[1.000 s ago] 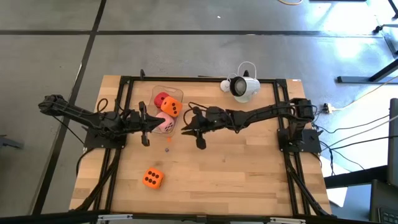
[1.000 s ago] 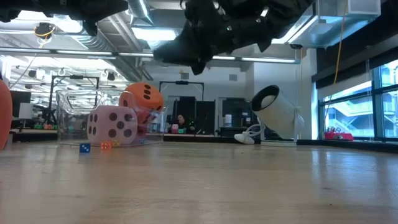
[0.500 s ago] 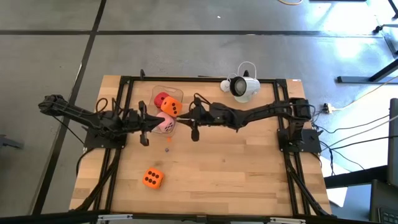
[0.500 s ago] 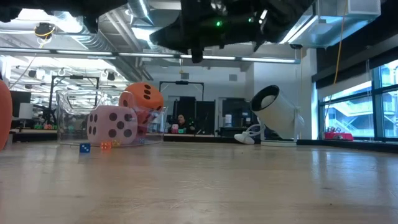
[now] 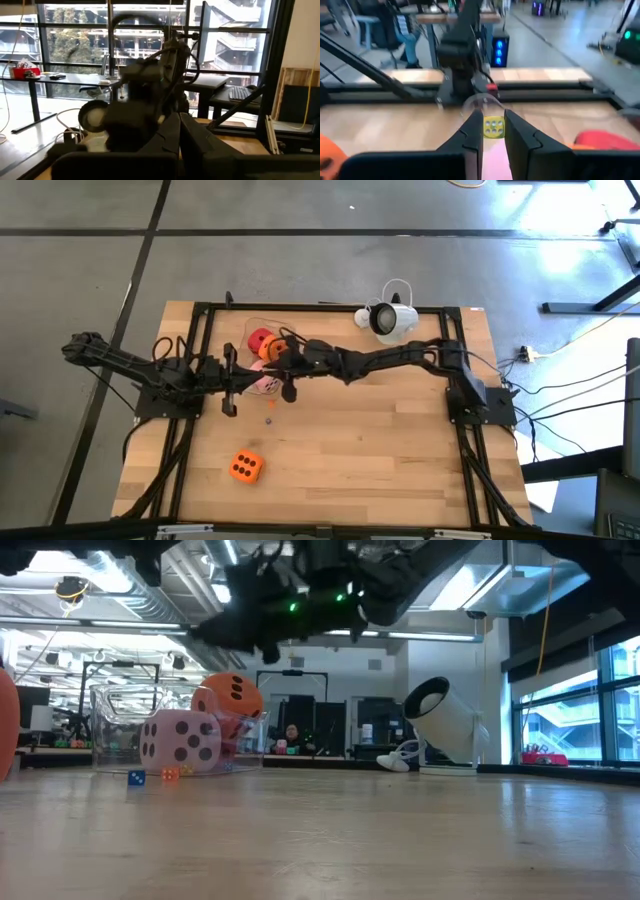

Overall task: Pick & Place Dice
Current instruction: Put the small green die into the transparent bin

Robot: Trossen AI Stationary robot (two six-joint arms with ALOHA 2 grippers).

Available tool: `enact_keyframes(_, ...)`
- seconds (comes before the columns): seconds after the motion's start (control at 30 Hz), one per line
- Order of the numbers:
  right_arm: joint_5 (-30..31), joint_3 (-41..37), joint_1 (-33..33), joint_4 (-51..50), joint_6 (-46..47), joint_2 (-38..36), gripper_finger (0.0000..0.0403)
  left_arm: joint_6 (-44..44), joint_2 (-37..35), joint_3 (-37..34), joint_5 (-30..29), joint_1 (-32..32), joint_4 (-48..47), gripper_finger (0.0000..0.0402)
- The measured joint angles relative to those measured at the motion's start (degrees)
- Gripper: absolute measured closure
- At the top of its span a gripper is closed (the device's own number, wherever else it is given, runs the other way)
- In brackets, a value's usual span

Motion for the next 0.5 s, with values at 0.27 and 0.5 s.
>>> enact_keyframes(0.27,0.32,1.89,-1.5,-4.3,2.2,3.85,0.0353,0.14,0.04,0.0,-0.02,0.0,-0.38,0.0398)
enact_keyframes(0.5,2.74,1.96,-1.55,-7.26,1.05,3.81,0.0353,0.14,0.04,0.0,-0.11,0.0,-0.39,0.0398)
